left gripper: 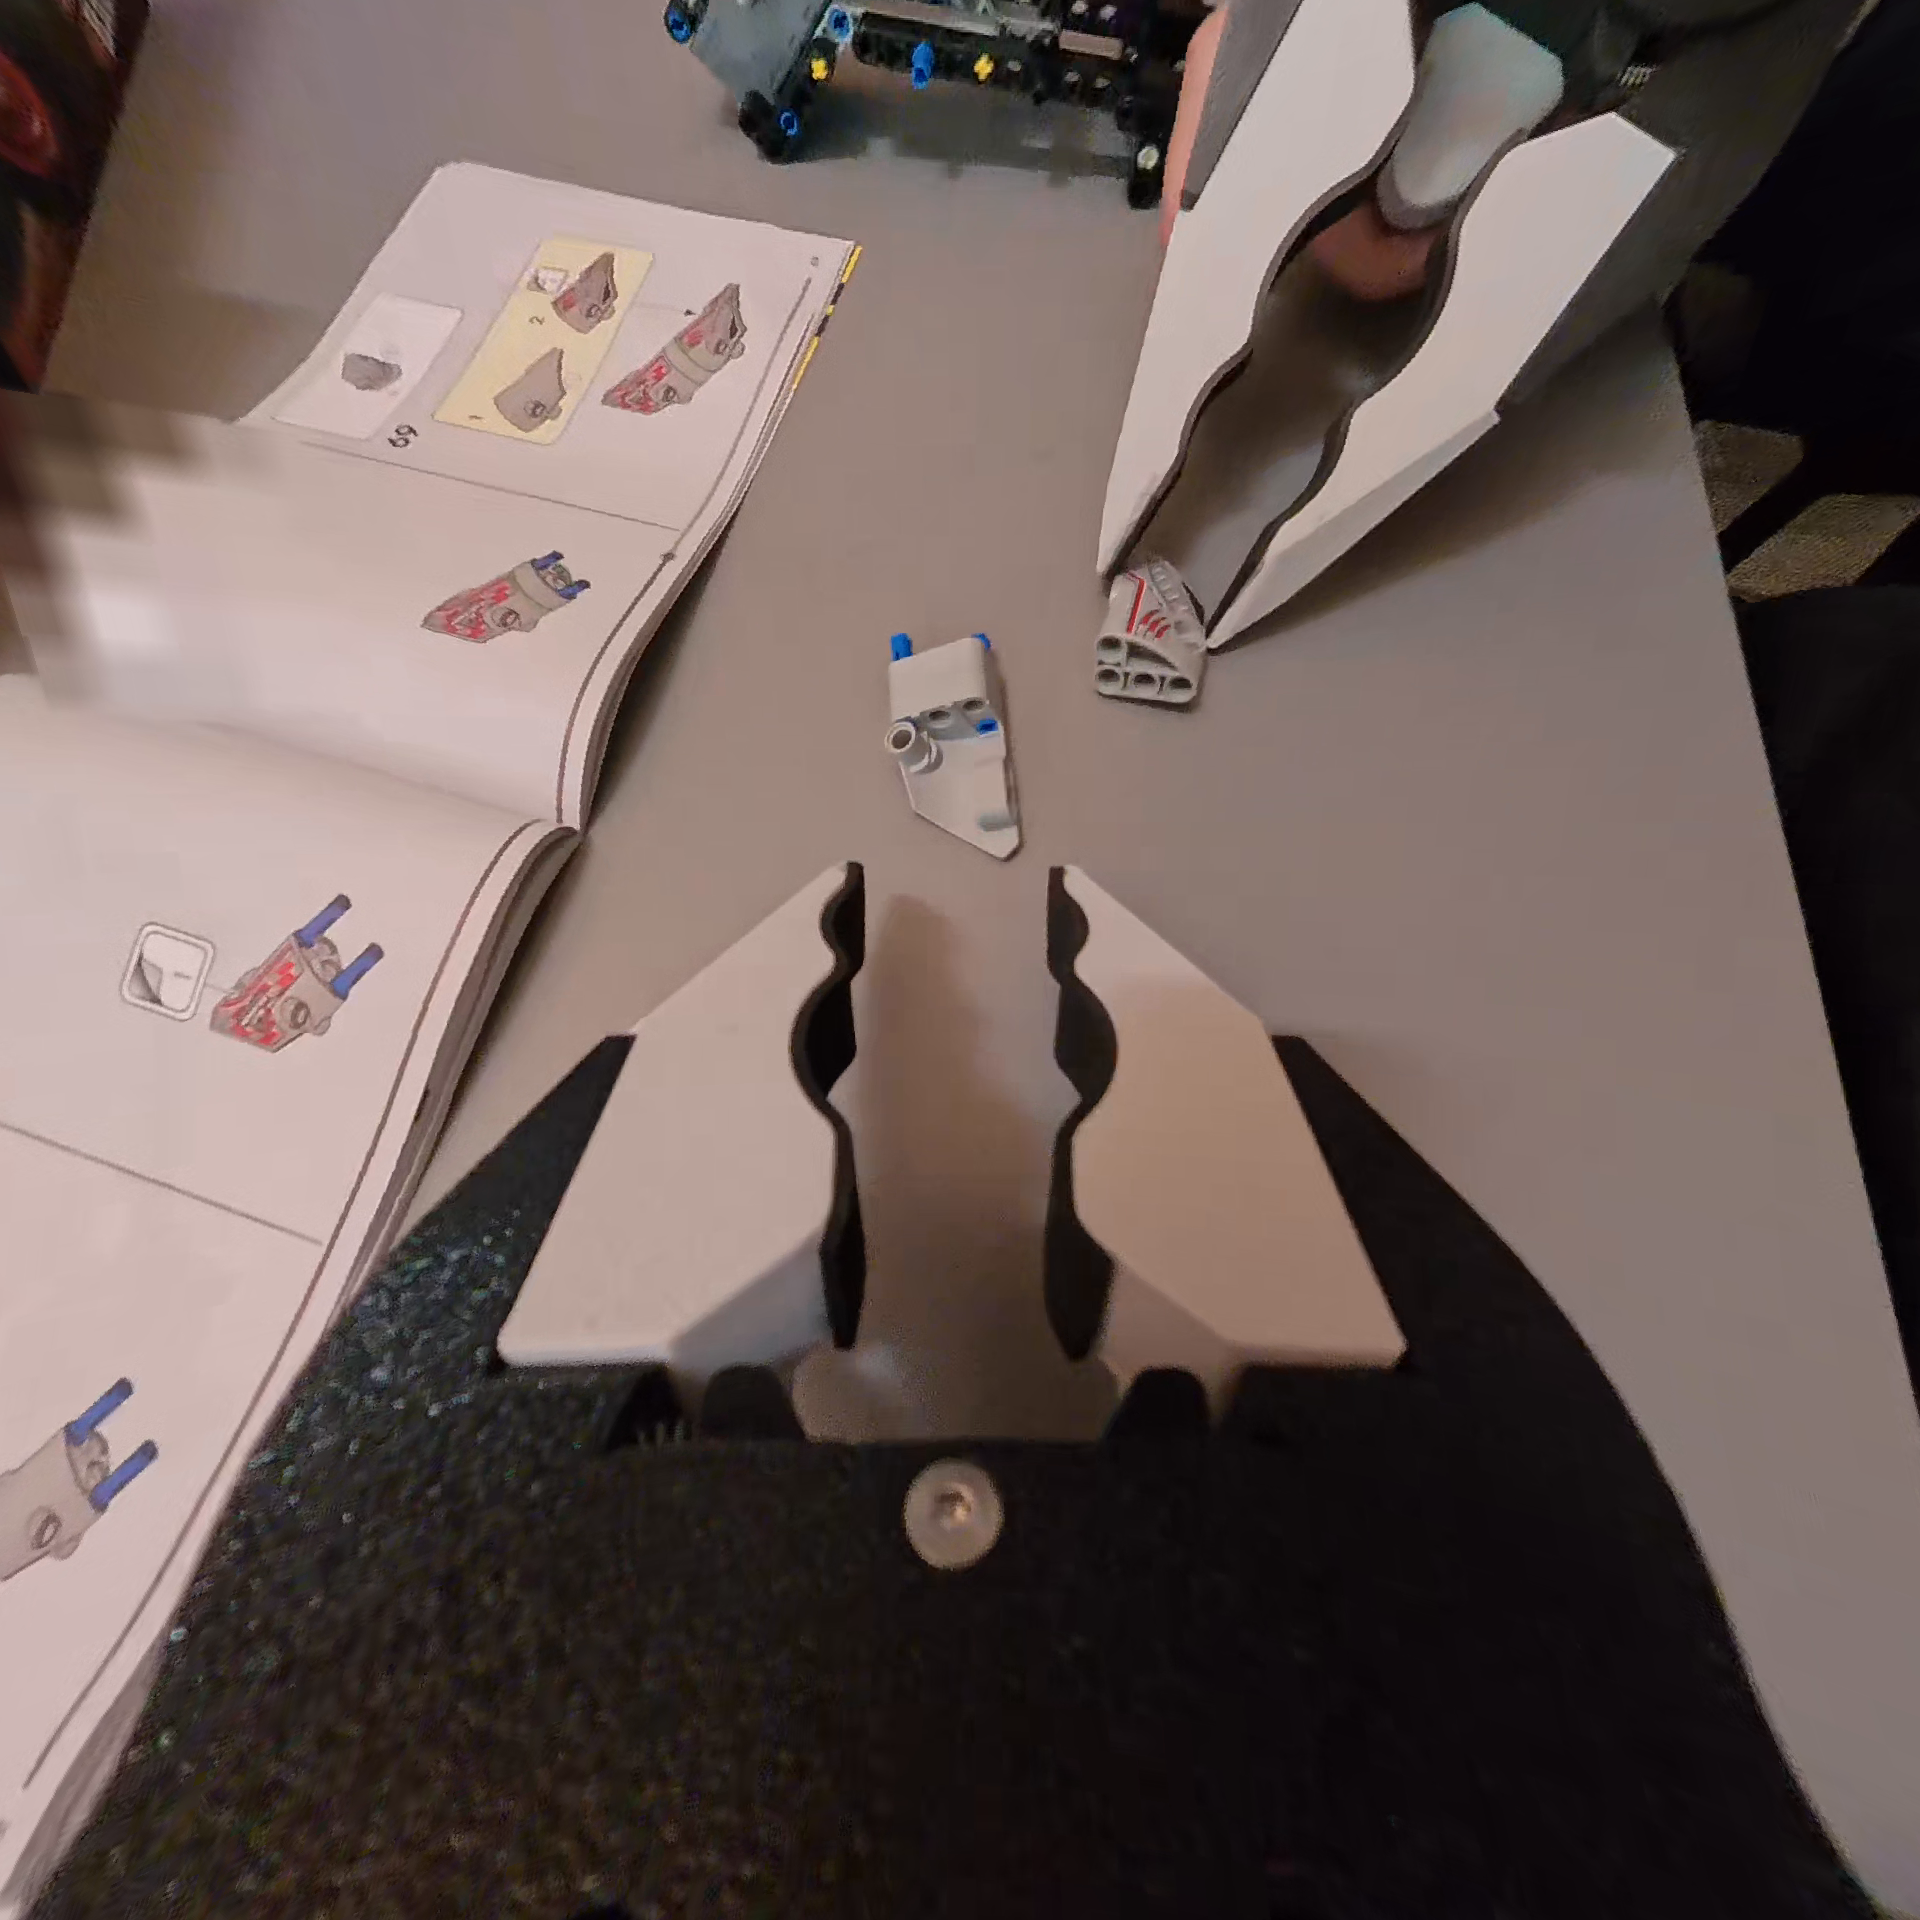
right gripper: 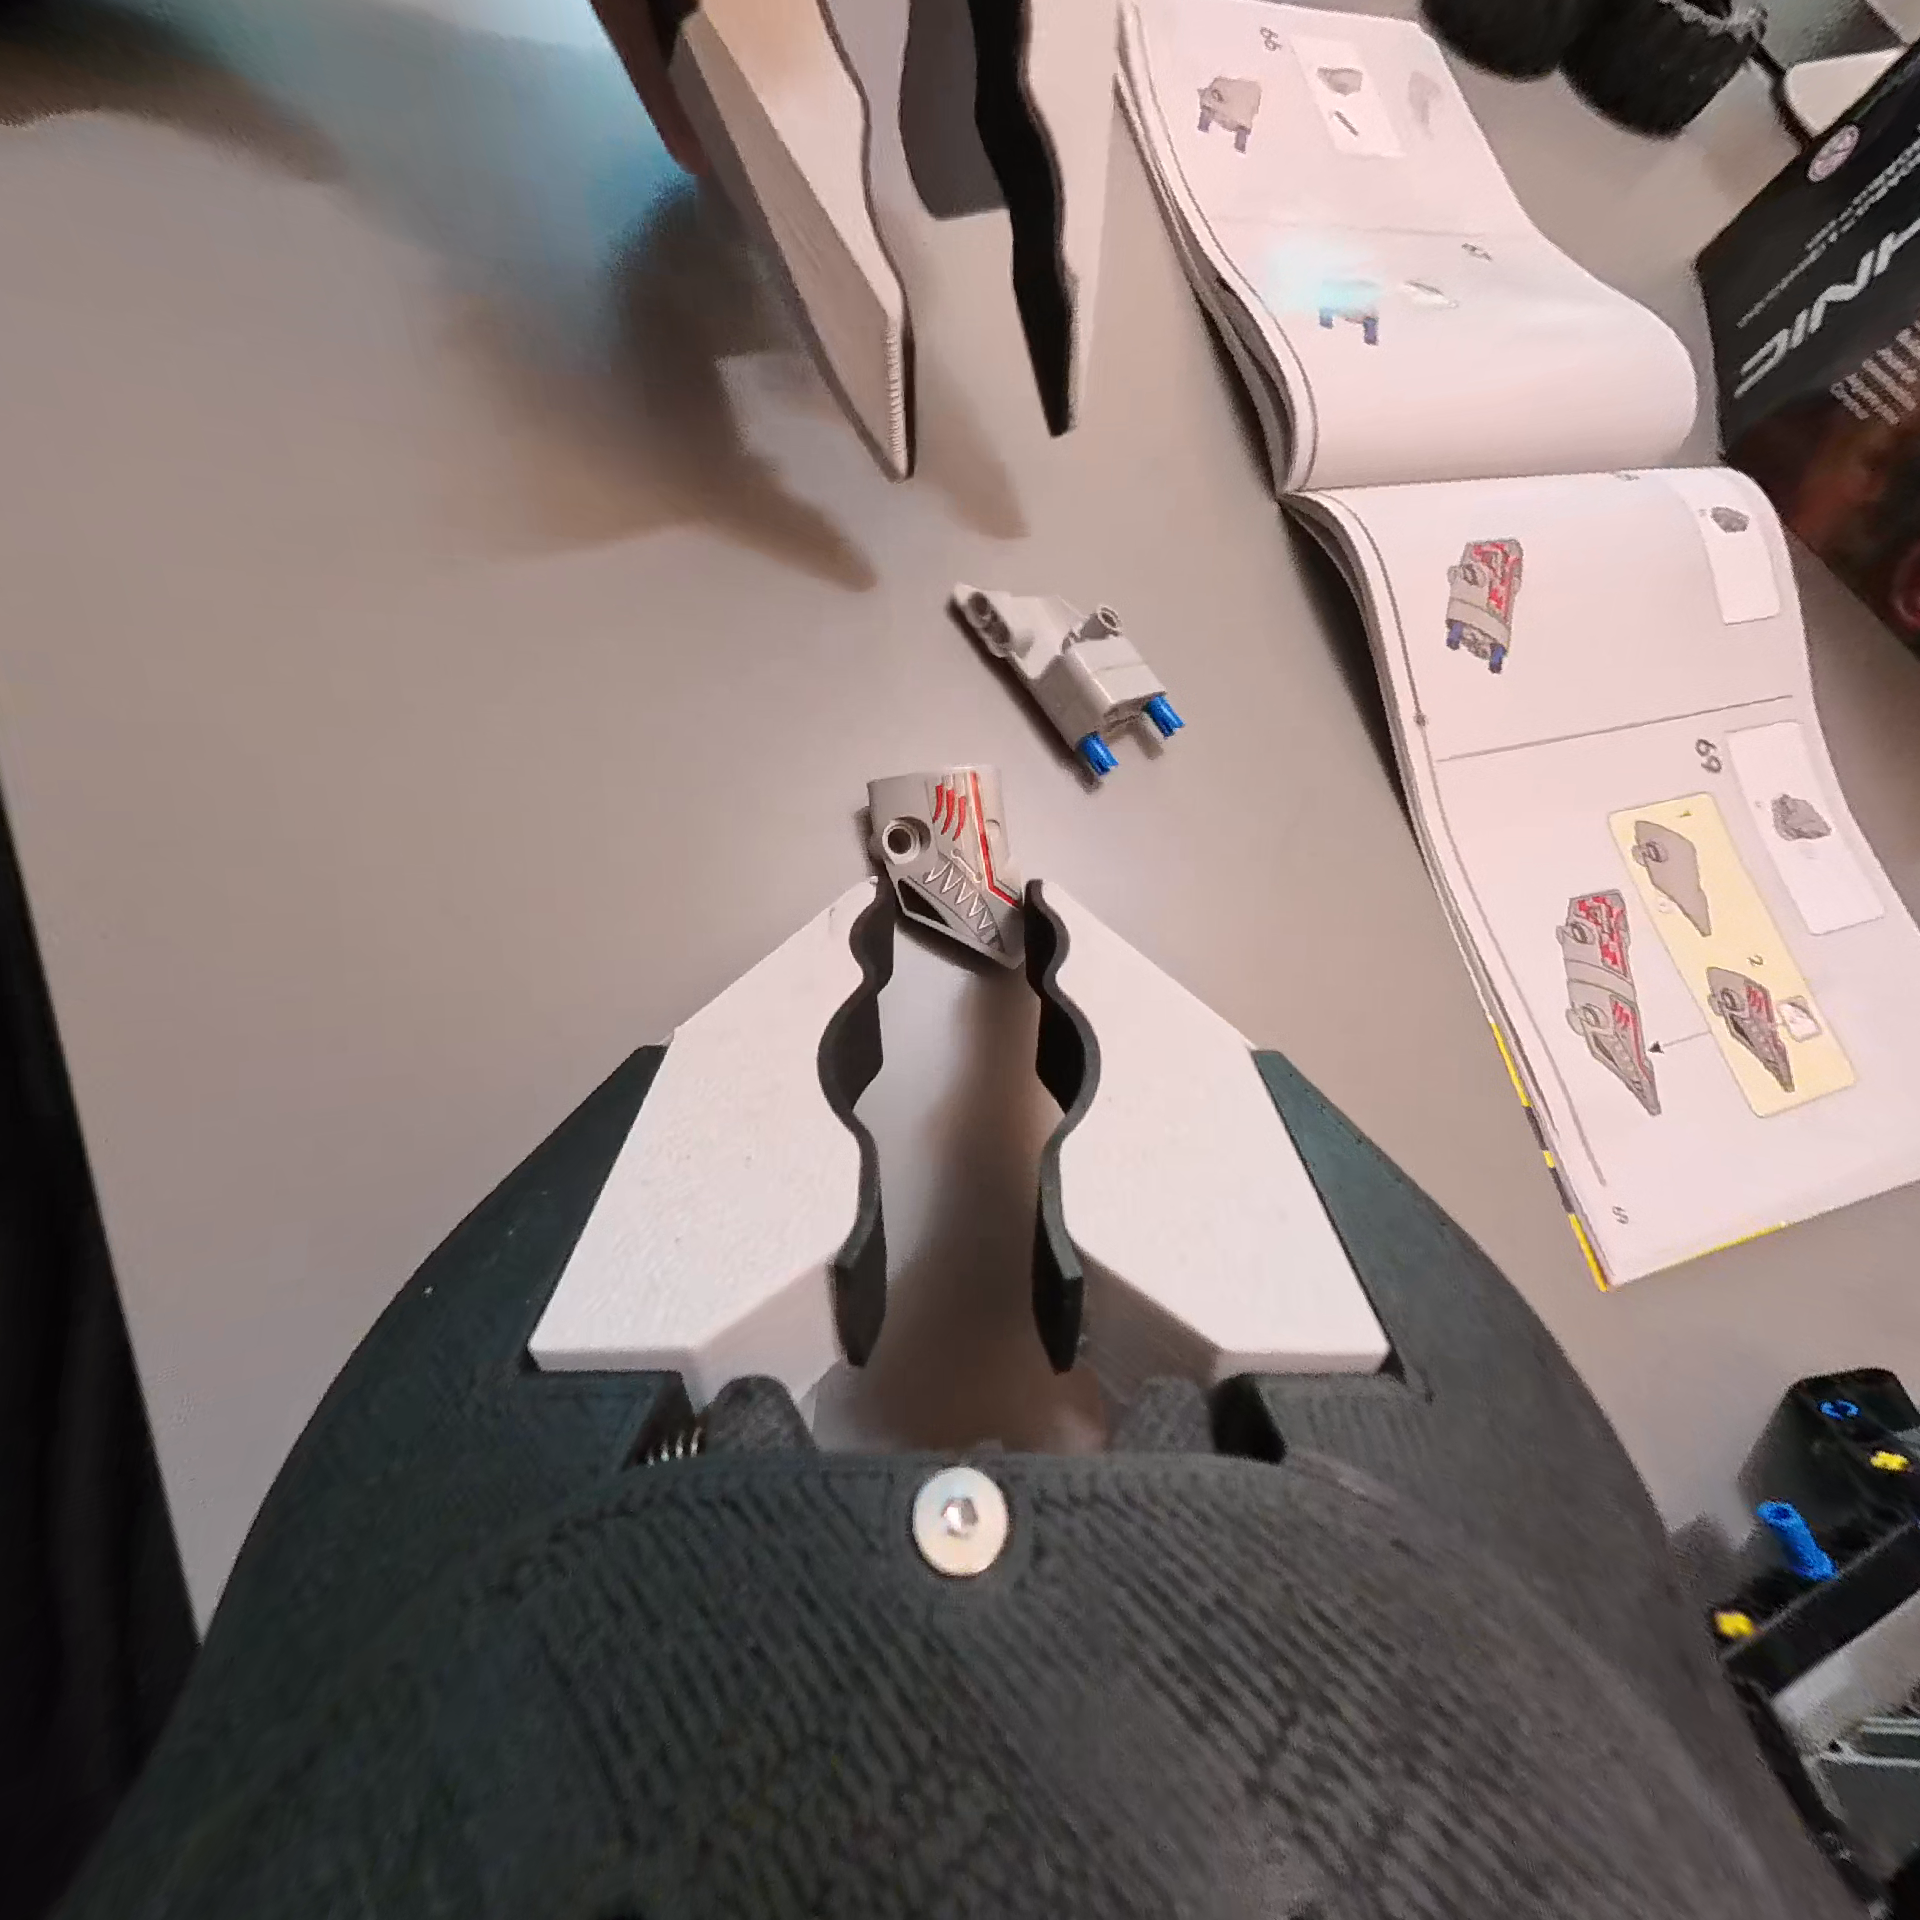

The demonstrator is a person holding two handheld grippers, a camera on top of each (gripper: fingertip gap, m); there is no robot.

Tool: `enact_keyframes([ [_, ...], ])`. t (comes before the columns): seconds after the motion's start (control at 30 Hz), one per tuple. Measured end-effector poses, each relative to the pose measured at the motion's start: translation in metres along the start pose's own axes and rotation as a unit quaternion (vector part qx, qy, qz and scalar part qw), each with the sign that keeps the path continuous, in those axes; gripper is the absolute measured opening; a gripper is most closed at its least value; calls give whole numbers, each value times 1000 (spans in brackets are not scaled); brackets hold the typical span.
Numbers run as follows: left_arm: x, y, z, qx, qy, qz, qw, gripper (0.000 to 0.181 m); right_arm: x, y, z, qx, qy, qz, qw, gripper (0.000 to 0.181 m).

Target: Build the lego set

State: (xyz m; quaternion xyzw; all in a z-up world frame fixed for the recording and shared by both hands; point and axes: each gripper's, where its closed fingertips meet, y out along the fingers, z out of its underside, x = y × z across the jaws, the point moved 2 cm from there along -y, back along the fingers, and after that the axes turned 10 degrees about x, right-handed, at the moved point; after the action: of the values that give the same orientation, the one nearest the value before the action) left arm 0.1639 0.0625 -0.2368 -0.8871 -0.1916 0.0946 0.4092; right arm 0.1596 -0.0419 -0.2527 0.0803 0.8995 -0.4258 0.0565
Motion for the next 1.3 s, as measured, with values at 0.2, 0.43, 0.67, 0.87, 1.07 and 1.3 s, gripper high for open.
enact_keyframes([
  [0.2,-4,12,0,35,-17,27,999,25,-6,1,1,2,3,20,1000,23],
  [0.43,0,30,-8,43,-34,3,998,32,-7,3,-1,3,7,23,1000,23],
  [0.67,2,24,-6,49,62,-65,995,19,-7,3,-1,3,10,21,1000,23],
  [0.87,-1,-12,-13,57,390,-327,859,13,-10,2,-1,3,16,32,999,30],
  [1.07,-40,-7,2,89,548,-335,761,14,-9,2,-2,1,24,13,1000,37],
  [1.3,-53,-11,14,54,444,-251,858,40,-6,7,-8,-2,15,-3,1000,42],
])
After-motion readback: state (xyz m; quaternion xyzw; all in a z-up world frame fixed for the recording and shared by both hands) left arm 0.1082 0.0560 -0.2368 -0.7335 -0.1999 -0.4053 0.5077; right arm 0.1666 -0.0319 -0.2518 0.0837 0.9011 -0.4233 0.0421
